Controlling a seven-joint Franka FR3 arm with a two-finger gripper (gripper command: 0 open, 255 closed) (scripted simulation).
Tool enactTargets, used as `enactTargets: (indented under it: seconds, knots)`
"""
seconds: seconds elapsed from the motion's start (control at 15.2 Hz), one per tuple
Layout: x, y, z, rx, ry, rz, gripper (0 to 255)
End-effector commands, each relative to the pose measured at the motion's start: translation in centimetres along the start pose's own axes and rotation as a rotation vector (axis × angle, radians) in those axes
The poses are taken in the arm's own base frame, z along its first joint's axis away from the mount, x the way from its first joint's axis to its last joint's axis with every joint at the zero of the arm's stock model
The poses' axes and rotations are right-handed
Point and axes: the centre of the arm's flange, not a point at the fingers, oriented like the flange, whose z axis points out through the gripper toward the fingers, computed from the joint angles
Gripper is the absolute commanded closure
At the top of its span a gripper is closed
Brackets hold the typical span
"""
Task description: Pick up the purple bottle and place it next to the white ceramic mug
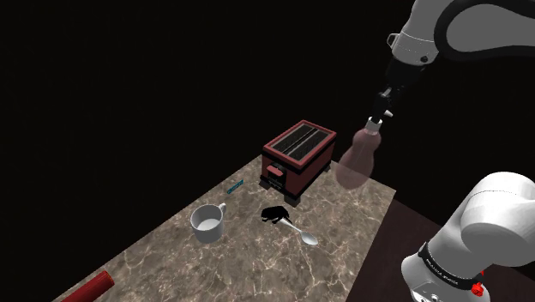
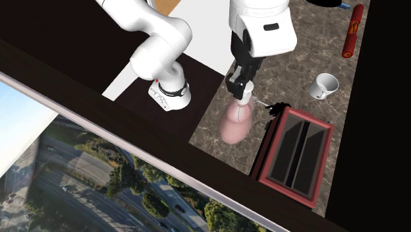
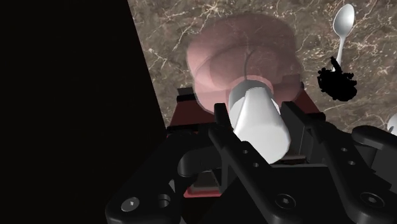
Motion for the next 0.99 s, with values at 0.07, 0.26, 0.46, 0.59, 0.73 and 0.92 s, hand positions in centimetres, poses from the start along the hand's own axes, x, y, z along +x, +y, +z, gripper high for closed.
enactTargets:
  seconds: [0.07, 0.26, 0.46, 0.59, 0.73, 0.92]
  knots:
    - [0.2, 0.2, -1.6, 0.000, 0.001, 0.000, 255]
    - [0.4, 0.3, -3.1, 0.000, 0.001, 0.000, 255]
    - [0.6, 0.5, -4.7, 0.000, 0.001, 0.000, 255]
    - [0.7, 0.6, -5.7, 0.000, 0.001, 0.000, 255]
    - [0.9, 0.7, -6.8, 0.000, 0.001, 0.000, 255]
    - [1.1, 0.8, -8.3, 0.000, 0.001, 0.000, 255]
